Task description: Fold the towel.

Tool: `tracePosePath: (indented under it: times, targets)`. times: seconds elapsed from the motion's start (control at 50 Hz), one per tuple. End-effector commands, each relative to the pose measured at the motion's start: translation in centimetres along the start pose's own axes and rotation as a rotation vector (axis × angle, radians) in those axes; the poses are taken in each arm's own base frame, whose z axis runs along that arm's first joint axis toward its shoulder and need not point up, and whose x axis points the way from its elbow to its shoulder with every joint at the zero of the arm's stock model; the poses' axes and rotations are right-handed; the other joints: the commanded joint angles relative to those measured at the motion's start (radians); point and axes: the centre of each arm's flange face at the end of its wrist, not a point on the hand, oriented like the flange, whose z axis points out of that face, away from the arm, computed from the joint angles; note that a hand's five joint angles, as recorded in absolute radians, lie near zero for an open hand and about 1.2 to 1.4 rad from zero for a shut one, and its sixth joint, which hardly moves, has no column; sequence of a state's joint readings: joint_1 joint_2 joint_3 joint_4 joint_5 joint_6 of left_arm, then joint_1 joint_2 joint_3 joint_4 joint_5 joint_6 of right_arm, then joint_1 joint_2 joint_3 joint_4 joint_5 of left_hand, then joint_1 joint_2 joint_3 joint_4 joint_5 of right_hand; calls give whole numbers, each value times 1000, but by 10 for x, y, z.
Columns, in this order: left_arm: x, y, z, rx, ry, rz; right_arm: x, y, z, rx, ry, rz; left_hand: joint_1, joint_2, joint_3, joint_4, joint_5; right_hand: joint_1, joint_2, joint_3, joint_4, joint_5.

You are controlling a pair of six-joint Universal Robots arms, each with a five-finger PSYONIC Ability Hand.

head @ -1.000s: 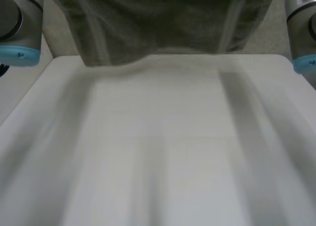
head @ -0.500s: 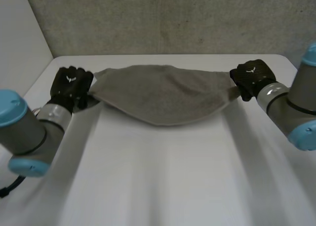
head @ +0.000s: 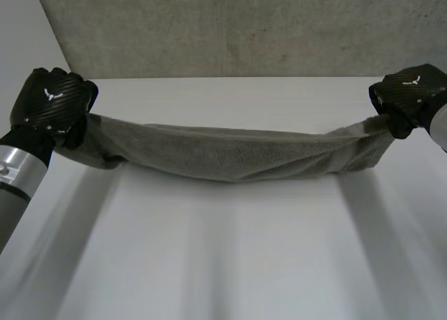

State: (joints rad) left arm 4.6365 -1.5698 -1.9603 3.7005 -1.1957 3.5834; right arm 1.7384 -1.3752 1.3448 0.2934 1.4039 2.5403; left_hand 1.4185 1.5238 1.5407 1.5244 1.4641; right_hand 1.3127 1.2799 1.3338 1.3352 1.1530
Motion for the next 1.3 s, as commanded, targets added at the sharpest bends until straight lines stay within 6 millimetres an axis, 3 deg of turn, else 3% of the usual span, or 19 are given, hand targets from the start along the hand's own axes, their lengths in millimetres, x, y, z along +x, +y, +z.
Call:
tracePosePath:
  times: [0.02,0.26,0.36,0.4,0.42,0.46,0.52,0.56,0.58,0.62,0.72,0.8,0.84,0.9,1.0,1.06,1.1,1.18,1.3]
  targets:
    - [8,29,17,-104,46,-39,-4,10,19,-24,-20,1,-22,-128,-144,-128,-242,84,116,62,61,69]
    - [14,35,19,-155,79,-50,-9,18,21,-43,-29,19,-22,-128,-144,-128,-242,84,116,62,61,69]
    - [3,15,25,-83,53,-22,-4,7,21,-3,-11,2,-22,-128,-144,-128,-242,84,116,62,61,69]
    - [-15,-12,46,14,6,9,14,-22,25,112,63,-15,-22,-128,-144,-128,-242,84,116,62,61,69]
    - [-15,-12,46,14,6,9,14,-22,25,112,64,-15,-22,-128,-144,-128,-242,84,116,62,61,69]
    - [-34,-38,74,124,-39,46,37,-56,36,270,164,-28,-22,-128,-144,-128,-242,84,116,62,61,69]
    - [-41,-50,90,176,-59,57,47,-69,49,363,217,-27,-22,-128,-144,-128,-242,84,116,62,61,69]
    - [-45,-99,114,324,-120,62,67,-98,65,571,347,-22,-22,-128,-144,-128,-242,84,116,62,61,69]
    - [-45,-99,115,325,-120,62,67,-98,65,572,348,-22,-22,-128,-144,-128,-242,84,116,62,61,69]
    - [-52,-138,125,435,-187,22,77,-125,58,736,432,-25,-22,-128,-144,-128,-242,84,116,62,61,69]
    - [-70,-158,126,497,-225,-94,71,-135,47,779,434,-20,-22,-128,-144,-128,-242,84,116,62,61,69]
    - [-65,-147,123,463,-193,-168,58,-115,50,692,376,-10,-22,-128,-144,-128,-242,84,116,62,61,69]
    - [-51,-119,114,373,-155,-205,46,-92,49,597,320,0,-22,-128,-144,-128,-242,84,116,62,61,69]
    - [-44,-103,108,323,-140,-212,40,-80,48,550,297,7,-22,-128,-144,-128,-242,84,116,62,61,69]
    - [-18,-32,75,127,-31,-227,5,-32,40,351,146,29,-22,-128,-144,-128,-242,84,116,62,61,69]
    - [-10,-18,64,95,-1,-227,-4,-20,35,303,107,32,-22,-128,-144,-128,-242,84,116,62,61,69]
    - [5,2,42,55,59,-208,-11,0,27,229,54,43,-22,-128,-144,-128,-242,84,116,62,61,69]
    - [13,9,23,34,95,-176,-5,10,15,195,56,53,-22,-128,-144,-128,-242,84,116,62,61,69]
    - [6,-14,-3,83,73,-139,10,-7,-19,255,100,46,-22,-128,-144,-128,-242,84,116,62,61,69]
